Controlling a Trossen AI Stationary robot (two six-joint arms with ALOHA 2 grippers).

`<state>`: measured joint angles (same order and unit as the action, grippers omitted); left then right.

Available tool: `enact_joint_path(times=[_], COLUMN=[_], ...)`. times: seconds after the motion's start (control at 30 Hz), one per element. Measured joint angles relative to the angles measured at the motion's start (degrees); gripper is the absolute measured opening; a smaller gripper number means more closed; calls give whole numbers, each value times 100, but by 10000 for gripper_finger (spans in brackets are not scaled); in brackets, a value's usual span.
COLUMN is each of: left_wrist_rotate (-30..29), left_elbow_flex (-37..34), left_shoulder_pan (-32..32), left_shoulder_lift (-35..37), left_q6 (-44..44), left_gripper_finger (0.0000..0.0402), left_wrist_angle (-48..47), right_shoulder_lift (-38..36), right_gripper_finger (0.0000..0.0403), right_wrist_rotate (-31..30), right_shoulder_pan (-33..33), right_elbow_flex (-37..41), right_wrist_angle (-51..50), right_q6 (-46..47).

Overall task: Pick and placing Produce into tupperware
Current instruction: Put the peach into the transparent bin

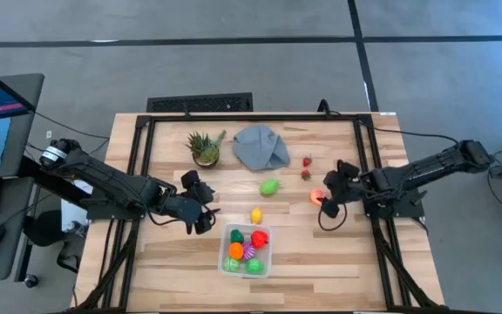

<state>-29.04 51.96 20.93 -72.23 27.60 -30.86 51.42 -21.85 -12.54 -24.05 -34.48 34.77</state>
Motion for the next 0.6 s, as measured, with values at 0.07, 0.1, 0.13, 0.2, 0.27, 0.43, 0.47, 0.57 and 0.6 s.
enact_joint_path(times=[0.07,0.1,0.13,0.2,0.27,0.43,0.47,0.57,0.6], left_wrist_rotate=[13,11,7,9,7,2,0,2,1], left_elbow_flex=[0,0,0,0,0,0,0,0,0], left_shoulder_pan=[0,0,0,0,0,0,0,0,0], left_shoulder_lift=[0,0,0,0,0,0,0,0,0], left_q6=[-3,-3,-3,-1,2,22,46,88,106], left_gripper_finger=[279,279,279,279,279,279,279,279,279], left_wrist_angle=[-55,-70,-86,-133,-158,-168,-174,-187,-187], right_shoulder_lift=[0,0,0,0,31,377,457,680,742], right_gripper_finger=[400,400,400,400,400,400,400,400,400], right_wrist_rotate=[89,97,105,116,227,551,555,555,553], right_shoulder_pan=[68,98,129,200,293,538,568,631,646], right_elbow_flex=[0,0,0,0,0,0,2,2,2], right_wrist_angle=[0,1,19,102,221,396,393,447,482], right_q6=[-89,-137,-190,-300,-456,-774,-781,-782,-783])
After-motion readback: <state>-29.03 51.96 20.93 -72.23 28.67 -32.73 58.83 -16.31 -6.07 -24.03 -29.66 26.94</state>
